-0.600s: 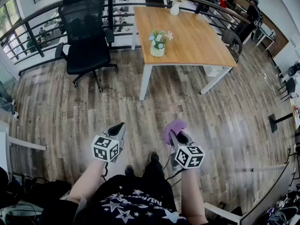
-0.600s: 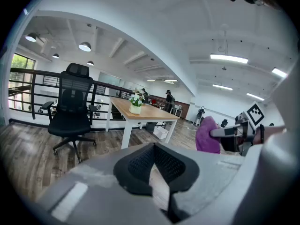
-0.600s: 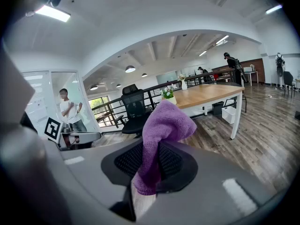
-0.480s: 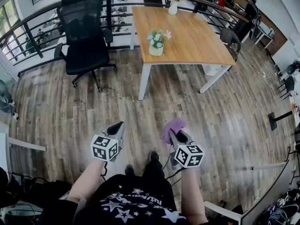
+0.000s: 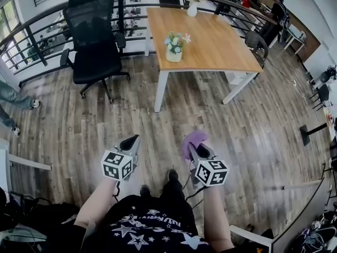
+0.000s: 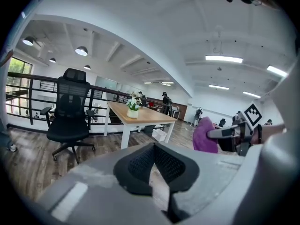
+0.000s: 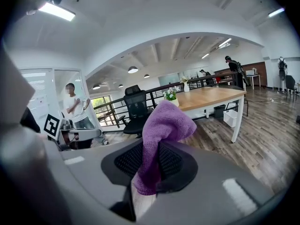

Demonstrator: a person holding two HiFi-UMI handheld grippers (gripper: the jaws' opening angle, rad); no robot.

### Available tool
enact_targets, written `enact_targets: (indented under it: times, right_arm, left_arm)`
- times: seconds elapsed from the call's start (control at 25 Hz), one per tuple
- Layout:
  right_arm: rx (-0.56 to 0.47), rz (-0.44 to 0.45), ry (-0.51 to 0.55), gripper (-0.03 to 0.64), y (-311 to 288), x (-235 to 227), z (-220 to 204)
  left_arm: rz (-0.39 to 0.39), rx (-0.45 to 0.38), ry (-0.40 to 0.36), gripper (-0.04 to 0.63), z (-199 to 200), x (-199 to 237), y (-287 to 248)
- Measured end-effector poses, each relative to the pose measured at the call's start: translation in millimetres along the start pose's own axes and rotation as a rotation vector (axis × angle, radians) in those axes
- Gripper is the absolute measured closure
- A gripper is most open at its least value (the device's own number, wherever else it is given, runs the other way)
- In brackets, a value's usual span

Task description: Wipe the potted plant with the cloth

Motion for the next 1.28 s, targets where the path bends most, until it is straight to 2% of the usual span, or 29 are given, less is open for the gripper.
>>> enact_targets:
  times: [0.28,0.64,0.88,1.28]
  right_arm:
    - [0.006,-0.003,-0.003,0.537,-2.6,5.0,-10.4]
    - [0.000,0.000,-0.026,0.535,-30.0,-26.1,11.1]
    - [0.015,0.022,-0.036,0.535,-76.4,-70.8,47.1]
    - [0.032,0.079,-0.024,0.535,-150.8,-151.2,130.4]
  left_arm:
    - [0.009,0.032,0.023,0.594,-23.3,10.7,9.2]
    - [0.033,0.022,0.048,0.594,-7.4,25.3,-20.4]
    - [0.071,0.026,0.070,0.594,19.9,41.2,-72.2]
    - [0.120,0.026,0.066,0.594,92.9,59.0,-172.7]
Point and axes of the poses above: the fingertips, and each gripper's own axes: y backward along the fingers, x to its left, z out of its top, the point moved 1 cm from there along y, backward along the fingers, and after that the axes turned 5 degrees about x, right-handed, at the moved point
